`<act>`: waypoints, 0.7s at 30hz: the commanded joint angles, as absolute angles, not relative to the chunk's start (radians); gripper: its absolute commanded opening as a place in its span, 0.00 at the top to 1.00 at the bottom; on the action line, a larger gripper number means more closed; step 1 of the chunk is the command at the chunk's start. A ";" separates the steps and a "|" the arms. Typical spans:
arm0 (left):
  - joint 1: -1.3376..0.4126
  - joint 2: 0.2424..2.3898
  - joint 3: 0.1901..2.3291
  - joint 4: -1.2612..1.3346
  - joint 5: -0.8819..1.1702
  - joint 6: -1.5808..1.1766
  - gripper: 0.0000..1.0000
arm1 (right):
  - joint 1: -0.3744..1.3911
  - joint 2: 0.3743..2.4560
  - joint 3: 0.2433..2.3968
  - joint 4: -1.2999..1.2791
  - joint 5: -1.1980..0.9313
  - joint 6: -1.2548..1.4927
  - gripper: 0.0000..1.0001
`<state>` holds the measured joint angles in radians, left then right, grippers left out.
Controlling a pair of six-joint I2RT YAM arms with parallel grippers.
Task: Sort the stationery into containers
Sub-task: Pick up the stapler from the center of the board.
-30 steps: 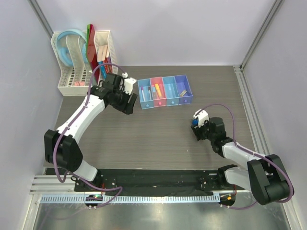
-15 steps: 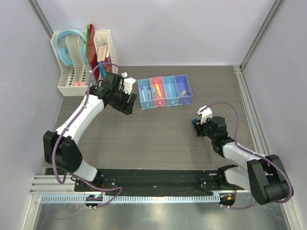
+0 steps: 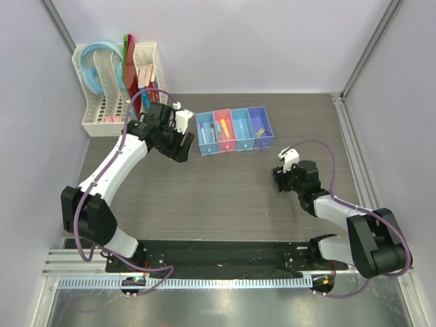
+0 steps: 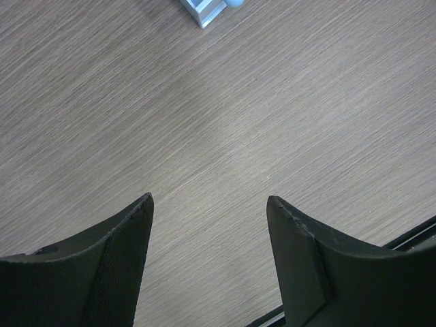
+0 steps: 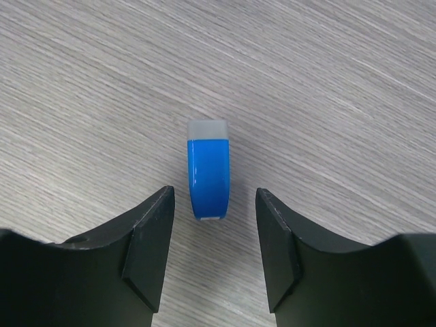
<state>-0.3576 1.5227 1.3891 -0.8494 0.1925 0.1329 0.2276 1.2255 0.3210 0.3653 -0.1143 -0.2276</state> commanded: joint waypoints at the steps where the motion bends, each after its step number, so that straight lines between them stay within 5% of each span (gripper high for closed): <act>1: -0.353 1.505 1.420 -0.854 0.198 0.141 0.32 | 0.225 1.259 0.371 0.376 -0.103 -0.207 0.47; 9: -0.351 1.500 1.431 -0.862 0.206 0.143 0.32 | 0.227 1.293 0.403 0.359 -0.092 -0.204 0.64; 16: -0.351 1.493 1.437 -0.867 0.207 0.144 0.32 | 0.227 1.315 0.432 0.296 -0.095 -0.245 0.98; 21: -0.351 1.477 1.424 -0.871 0.209 0.155 0.31 | 0.225 1.281 0.575 0.022 -0.156 -0.386 0.99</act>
